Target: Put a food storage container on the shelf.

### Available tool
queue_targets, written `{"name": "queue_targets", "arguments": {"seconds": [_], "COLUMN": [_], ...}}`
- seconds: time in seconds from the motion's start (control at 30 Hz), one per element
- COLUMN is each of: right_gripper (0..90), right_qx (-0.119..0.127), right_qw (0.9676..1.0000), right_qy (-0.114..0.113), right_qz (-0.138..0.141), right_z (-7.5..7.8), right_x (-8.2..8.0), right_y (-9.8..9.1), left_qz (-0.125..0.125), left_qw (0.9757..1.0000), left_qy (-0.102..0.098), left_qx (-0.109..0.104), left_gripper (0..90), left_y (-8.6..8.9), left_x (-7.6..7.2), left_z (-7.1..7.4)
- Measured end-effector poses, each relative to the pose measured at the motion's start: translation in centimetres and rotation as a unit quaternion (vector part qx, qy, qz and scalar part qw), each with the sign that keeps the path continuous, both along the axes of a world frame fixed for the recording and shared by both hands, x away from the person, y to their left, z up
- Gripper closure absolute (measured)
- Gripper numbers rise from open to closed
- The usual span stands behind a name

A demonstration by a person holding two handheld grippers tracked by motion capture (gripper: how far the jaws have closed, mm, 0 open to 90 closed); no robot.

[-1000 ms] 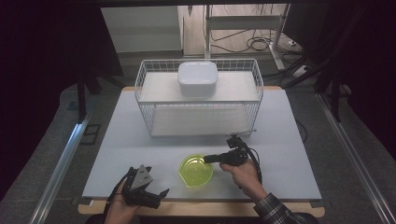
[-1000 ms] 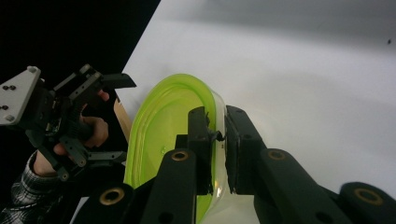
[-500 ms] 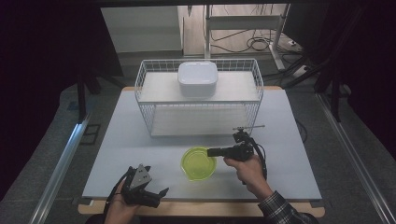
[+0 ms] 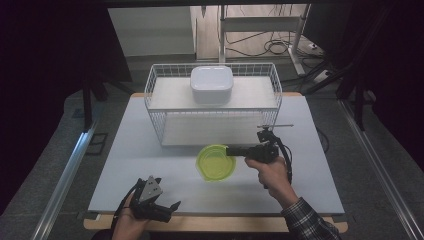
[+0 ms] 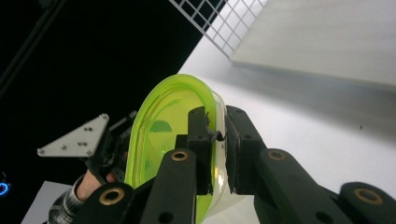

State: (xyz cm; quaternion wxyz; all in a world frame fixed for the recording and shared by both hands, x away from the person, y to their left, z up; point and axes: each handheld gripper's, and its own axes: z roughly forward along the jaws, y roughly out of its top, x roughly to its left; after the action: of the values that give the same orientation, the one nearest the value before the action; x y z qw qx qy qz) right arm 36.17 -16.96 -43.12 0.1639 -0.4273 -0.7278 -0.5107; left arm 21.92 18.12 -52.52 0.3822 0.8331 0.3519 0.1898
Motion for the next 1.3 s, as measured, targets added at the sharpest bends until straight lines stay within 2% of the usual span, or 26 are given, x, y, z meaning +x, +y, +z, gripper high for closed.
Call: {"name": "queue_targets", "arguments": {"seconds": [0.67,1.3], "right_gripper": [81.9,81.9], "right_qx": [0.017,0.036], "right_qw": [0.9990,0.9976], "right_qy": [-0.037,-0.050], "right_qz": [-0.020,-0.032], "right_z": [4.5,7.9], "right_x": [1.4,2.6], "right_y": [-0.7,-0.8], "left_qz": [-0.003,-0.005], "left_qw": [1.0000,1.0000], "left_qy": [0.002,0.002], "left_qx": [0.004,0.004], "left_gripper": [1.1,1.1], "left_y": [0.0,-0.1], "left_x": [0.1,0.1], "left_z": [0.0,-0.1]}}
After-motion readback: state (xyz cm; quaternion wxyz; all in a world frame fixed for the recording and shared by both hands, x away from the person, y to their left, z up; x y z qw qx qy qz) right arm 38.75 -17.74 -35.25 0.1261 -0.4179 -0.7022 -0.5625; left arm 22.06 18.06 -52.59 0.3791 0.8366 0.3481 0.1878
